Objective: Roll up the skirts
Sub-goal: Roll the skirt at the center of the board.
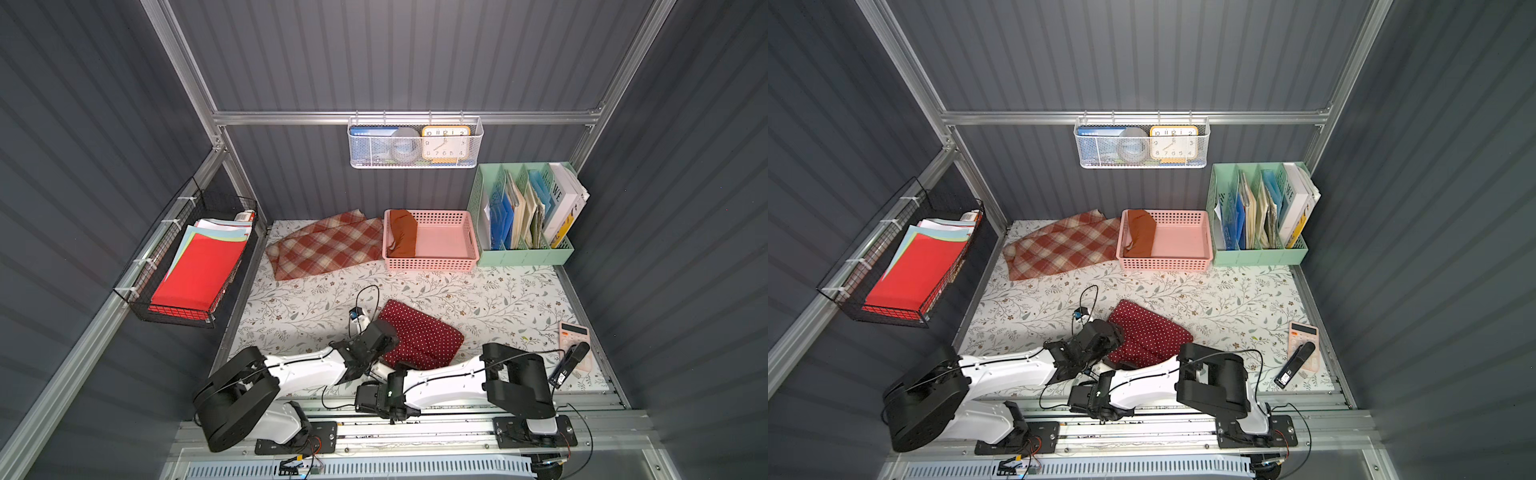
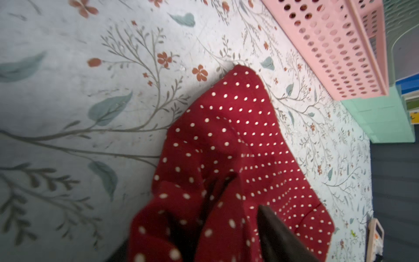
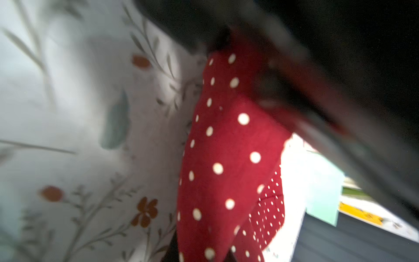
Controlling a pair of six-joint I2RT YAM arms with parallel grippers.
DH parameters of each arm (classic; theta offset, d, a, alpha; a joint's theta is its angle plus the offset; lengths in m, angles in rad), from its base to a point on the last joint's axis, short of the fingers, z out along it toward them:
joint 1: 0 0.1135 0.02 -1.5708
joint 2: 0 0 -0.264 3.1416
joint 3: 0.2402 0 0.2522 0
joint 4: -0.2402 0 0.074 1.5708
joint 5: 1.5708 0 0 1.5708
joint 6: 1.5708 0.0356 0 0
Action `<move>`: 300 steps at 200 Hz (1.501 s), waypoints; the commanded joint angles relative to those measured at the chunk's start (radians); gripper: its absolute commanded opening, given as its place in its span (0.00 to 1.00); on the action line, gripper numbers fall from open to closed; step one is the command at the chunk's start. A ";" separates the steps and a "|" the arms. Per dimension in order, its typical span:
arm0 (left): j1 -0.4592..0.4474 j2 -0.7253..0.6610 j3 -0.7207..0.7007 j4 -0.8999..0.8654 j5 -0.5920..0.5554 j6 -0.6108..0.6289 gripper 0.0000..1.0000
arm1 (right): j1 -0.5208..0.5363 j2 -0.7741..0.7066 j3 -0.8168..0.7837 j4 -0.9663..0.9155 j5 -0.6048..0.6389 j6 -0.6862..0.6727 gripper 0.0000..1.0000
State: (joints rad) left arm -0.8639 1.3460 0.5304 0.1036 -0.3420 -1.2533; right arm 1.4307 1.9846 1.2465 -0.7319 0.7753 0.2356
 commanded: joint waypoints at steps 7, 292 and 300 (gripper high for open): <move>-0.012 -0.209 -0.022 -0.320 -0.087 -0.036 0.87 | -0.132 -0.023 -0.091 -0.046 -0.228 0.070 0.02; 0.012 -0.629 -0.240 -0.320 -0.183 0.018 0.89 | -0.648 -0.038 -0.103 0.181 -1.644 -0.142 0.06; 0.011 -0.595 -0.235 -0.287 -0.170 0.028 0.88 | -0.661 -0.039 -0.112 0.205 -1.675 -0.127 0.06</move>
State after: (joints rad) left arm -0.8566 0.6743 0.2962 -0.3157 -0.5701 -1.2720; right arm 0.7963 1.9564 1.1500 -0.5472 -0.8238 0.1139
